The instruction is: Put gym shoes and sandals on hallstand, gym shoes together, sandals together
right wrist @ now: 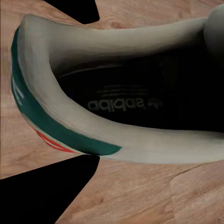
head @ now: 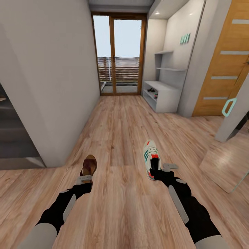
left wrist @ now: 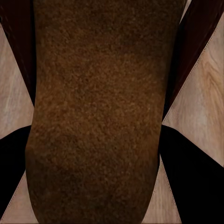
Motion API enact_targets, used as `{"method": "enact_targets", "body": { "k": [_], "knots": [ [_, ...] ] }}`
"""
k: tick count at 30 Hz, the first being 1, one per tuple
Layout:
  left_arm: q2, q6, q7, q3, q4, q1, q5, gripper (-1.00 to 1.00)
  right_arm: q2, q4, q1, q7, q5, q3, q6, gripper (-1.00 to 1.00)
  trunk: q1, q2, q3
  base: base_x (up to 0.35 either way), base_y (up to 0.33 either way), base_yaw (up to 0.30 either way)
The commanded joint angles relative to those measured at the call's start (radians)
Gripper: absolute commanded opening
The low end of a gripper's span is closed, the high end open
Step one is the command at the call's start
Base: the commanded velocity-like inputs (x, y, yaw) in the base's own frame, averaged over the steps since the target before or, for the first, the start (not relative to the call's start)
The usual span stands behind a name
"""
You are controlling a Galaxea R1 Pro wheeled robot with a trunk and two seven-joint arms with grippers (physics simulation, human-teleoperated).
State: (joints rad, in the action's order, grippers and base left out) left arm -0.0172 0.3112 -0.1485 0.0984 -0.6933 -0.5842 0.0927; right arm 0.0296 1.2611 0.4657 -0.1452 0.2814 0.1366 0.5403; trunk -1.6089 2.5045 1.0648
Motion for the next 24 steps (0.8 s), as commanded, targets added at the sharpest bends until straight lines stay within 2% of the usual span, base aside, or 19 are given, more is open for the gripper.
{"method": "enact_targets", "body": {
  "k": [1,15,24],
  "knots": [
    [0.0,0.008,-0.003,0.003,-0.001,0.0,0.01,-1.0,0.001,0.001,0.001,-0.01,0.01,0.003,0.003,-1.0,0.0,0.0,-0.001,0.345,0.0,0.0],
    [0.0,0.008,-0.003,0.003,-0.001,0.0,0.01,-1.0,0.001,0.001,0.0,-0.01,0.01,0.003,0.003,-1.0,0.0,0.0,-0.023,0.345,0.0,0.0],
    [0.0,0.008,-0.003,0.003,-0.001,0.0,0.01,-1.0,0.001,0.001,0.0,-0.01,0.009,0.003,0.003,-1.0,0.0,0.0,-0.024,0.345,0.0,0.0]
  ]
}}
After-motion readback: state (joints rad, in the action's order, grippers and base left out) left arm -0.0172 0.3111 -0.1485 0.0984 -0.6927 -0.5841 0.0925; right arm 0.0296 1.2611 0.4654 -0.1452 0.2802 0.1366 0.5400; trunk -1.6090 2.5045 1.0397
